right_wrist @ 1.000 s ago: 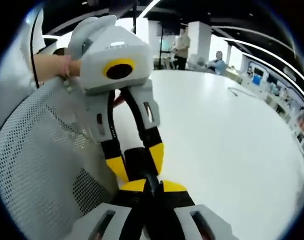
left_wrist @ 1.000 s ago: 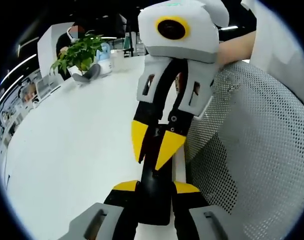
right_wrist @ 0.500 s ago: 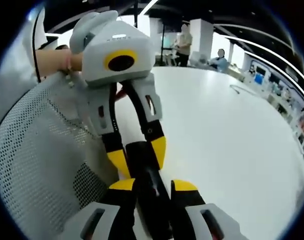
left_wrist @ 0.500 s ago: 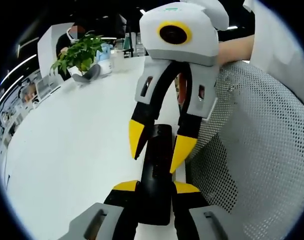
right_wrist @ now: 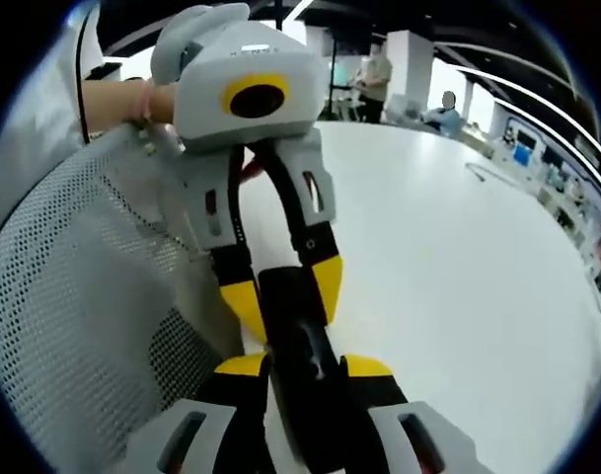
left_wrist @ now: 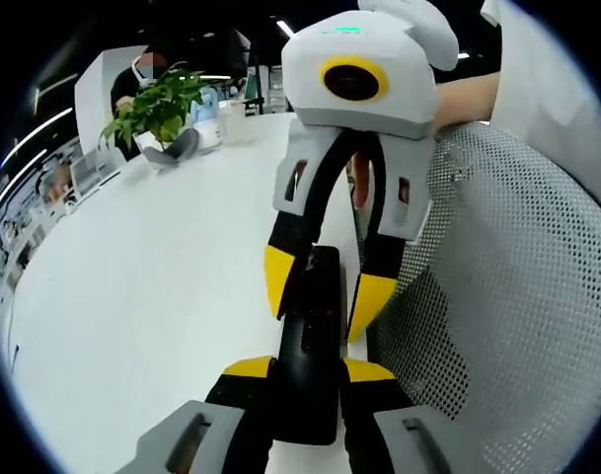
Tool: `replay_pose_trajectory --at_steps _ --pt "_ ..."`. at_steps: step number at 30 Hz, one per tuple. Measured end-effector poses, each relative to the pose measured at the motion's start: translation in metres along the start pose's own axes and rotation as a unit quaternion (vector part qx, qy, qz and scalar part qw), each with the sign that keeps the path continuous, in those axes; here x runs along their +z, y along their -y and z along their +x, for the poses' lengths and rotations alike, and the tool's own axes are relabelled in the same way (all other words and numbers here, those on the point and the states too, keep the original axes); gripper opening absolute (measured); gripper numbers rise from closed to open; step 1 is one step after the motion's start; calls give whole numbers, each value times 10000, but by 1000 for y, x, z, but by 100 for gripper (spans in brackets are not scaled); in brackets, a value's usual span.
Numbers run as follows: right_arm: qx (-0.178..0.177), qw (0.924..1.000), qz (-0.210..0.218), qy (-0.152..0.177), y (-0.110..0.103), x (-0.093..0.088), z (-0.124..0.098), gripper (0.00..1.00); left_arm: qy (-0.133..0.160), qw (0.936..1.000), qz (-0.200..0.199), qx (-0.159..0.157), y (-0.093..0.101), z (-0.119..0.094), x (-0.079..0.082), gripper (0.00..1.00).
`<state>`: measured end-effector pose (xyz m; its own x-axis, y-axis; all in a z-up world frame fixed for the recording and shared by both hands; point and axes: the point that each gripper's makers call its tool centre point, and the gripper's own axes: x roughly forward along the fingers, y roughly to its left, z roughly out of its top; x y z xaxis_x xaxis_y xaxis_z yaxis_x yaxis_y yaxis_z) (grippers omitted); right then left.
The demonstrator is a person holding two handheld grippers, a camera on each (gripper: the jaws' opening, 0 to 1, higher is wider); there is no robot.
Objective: Press the specified remote control buttons in sequence, fully releasing each button before pressing the next.
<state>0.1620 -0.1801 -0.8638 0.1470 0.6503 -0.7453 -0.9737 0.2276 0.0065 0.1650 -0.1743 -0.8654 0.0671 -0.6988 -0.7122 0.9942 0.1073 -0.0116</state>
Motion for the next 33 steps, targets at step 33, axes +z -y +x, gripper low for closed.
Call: replay_pose_trajectory --at_steps 33 --pt "-66 9993 -220 -282 -1 -4 5 22 578 9871 -1110 999 -26 -67 16 42"
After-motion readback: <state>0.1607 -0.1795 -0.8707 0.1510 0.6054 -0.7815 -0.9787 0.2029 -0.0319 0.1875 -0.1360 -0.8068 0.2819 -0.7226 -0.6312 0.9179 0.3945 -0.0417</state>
